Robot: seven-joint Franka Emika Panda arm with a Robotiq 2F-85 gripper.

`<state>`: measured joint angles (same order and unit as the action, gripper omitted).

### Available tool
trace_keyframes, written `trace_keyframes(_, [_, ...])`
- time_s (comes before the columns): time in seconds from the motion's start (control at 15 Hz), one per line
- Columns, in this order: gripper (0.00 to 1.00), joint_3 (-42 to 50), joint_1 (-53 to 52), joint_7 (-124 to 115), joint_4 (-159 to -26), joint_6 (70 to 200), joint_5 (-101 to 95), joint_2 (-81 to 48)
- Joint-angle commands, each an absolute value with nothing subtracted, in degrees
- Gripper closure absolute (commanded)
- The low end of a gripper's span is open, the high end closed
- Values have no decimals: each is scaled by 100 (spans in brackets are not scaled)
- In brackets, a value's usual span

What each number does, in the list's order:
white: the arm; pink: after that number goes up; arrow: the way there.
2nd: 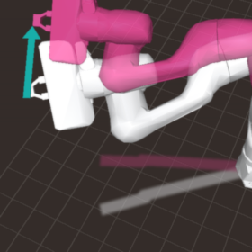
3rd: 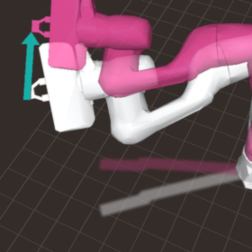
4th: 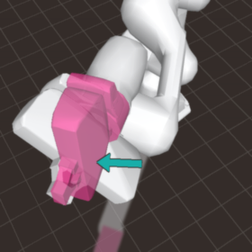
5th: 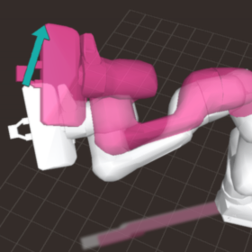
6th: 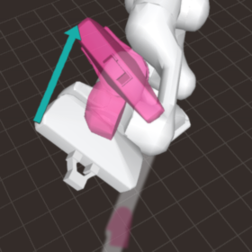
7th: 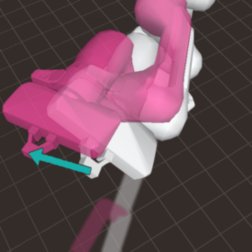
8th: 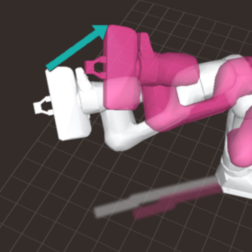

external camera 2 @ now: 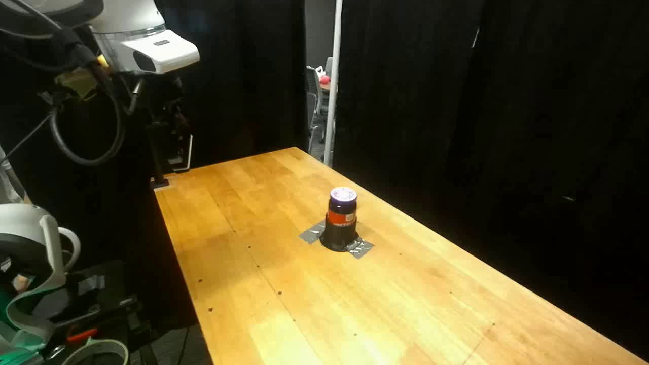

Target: Put the rubber band around the base of the cup

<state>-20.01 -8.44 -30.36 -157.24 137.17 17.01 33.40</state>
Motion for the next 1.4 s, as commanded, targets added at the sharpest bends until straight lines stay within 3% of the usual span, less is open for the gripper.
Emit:
trace_keyframes(0.0, [0, -1921, -916, -3082, -15711, 13711, 1634, 3334])
trace_keyframes(0.53, [0, -2086, -735, -3227, -15500, 13476, 1316, 3153])
trace_keyframes(1.13, [0, -2859, 524, -4303, -12914, 12661, -1536, 266])
trace_keyframes(1.33, [0, -2076, -107, -4518, -12194, 12984, -2174, -627])
